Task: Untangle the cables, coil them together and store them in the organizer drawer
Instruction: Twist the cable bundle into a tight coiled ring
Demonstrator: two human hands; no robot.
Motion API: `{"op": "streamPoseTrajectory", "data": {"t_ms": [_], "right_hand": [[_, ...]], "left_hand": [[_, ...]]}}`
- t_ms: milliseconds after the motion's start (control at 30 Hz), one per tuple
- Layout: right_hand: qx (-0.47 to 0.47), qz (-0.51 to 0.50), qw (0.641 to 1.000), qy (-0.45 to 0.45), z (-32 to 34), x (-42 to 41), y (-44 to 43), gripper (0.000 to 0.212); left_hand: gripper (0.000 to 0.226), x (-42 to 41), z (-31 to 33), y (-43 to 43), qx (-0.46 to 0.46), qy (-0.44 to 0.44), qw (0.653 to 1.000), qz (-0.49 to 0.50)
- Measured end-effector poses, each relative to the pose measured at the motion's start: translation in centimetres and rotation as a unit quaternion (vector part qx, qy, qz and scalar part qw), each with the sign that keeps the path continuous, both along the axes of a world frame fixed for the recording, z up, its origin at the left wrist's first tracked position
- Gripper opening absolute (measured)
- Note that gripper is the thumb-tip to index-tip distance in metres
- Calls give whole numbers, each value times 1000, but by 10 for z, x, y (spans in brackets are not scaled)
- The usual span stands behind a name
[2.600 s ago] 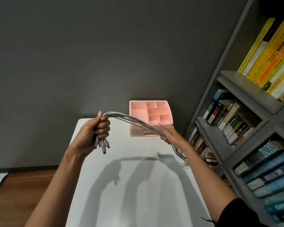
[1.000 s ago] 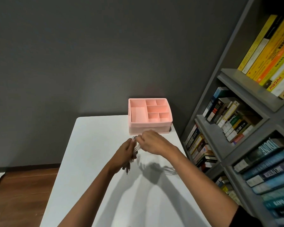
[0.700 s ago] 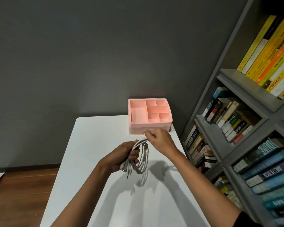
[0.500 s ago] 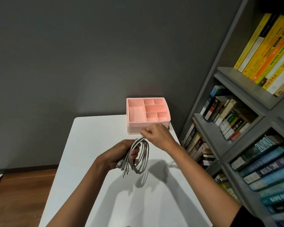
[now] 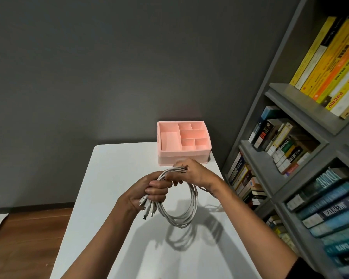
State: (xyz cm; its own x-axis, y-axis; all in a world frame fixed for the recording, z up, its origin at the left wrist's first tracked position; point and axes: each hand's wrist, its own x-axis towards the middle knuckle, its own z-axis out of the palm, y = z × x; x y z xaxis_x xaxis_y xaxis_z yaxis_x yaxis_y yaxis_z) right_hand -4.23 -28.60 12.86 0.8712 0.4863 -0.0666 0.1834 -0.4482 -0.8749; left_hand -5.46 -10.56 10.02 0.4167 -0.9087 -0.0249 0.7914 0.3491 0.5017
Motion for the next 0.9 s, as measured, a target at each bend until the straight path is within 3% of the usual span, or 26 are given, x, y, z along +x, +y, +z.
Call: {"op": "streamPoseTrajectory", "data": {"t_ms": [67,133,267,333,467,667,767,900], "right_hand": [[-6,6,1000,28,-4,2,-3,54],[-30,1,998,48,-8,2,-4,60],[-68,19,996,61,-4,0,-3,70],[-90,32,994,57,-4,2,0,70],[-132,18,990,55,0,8,2,77],[-63,0,995,79,-8,8,-10,62],[34,2,990,140,-21,-1,-27,22],[175,-70,966,175,-29,-14,-24,27]], "left_hand": [[23,-1,0,2,31,-17,999,3],[18,-1,5,6,143,-75,987,23],[15,8,20,14,340,-260,904,10],[22,17,30,18,388,-296,872,-35],[63,23,40,15,408,-194,892,-27],[51,8,33,-7,461,-200,854,137],[48,14,25,4,412,-130,881,193],[50,13,15,15,351,-80,911,203]]}}
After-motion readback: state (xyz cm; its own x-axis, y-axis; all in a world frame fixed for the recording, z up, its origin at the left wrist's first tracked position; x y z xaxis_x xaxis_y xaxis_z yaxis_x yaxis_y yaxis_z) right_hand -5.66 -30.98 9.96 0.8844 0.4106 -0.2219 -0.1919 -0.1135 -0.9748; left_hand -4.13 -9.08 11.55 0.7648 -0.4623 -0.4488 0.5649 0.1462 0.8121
